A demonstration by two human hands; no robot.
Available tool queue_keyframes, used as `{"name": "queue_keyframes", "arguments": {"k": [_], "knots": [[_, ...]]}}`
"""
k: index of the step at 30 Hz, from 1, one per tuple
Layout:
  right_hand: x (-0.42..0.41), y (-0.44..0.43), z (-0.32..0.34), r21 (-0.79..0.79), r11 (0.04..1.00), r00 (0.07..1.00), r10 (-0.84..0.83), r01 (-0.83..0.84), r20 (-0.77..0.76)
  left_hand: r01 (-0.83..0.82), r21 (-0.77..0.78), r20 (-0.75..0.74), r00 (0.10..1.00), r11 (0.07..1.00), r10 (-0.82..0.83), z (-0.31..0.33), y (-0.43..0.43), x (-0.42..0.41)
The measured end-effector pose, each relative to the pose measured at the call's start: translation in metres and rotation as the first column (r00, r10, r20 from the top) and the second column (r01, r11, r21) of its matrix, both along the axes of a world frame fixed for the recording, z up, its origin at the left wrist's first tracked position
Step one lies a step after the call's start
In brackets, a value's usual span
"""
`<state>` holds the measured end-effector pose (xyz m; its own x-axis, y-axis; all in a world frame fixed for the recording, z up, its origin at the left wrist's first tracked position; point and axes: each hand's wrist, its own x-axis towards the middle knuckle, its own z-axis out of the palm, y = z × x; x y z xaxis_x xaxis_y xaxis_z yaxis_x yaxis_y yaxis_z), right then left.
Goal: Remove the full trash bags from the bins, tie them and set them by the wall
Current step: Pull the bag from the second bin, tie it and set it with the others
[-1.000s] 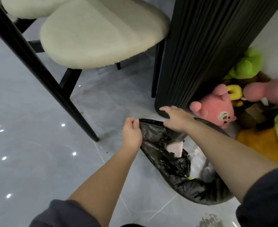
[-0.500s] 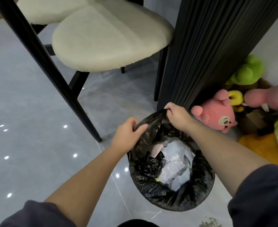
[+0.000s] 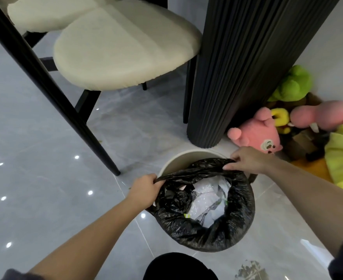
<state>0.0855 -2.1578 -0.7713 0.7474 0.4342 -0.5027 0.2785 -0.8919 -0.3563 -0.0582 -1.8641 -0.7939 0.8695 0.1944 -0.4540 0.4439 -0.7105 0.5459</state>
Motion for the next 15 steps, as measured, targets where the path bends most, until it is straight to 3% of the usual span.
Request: {"name": "queue_keyframes", "arguments": {"k": [3,8,11,15], "knots": [[0.006,0.003,-0.005,-0.033,0.997,0.984,-0.056,0.063,0.169,-0.045,0.038,0.079,0.996,0.998,0.042,-0.004,-0.015,0.011],[0.018,-0.01,-0.007,-0.075,0.954,0.866,-0.23,0.292,0.444,-0.182,-0.015,0.128,0.975,0.983,0.183,0.001,-0.048,0.05],[0.023,-0.028,-0.004,-0.126,0.921,0.866,-0.291,0.369,0.406,-0.281,-0.07,0.126,0.949,0.957,0.288,0.008,-0.059,0.052],[0.019,-0.043,0.002,-0.209,0.945,0.936,-0.184,0.253,0.301,-0.285,-0.054,0.077,0.954,0.957,0.289,0.007,-0.053,0.025]]}}
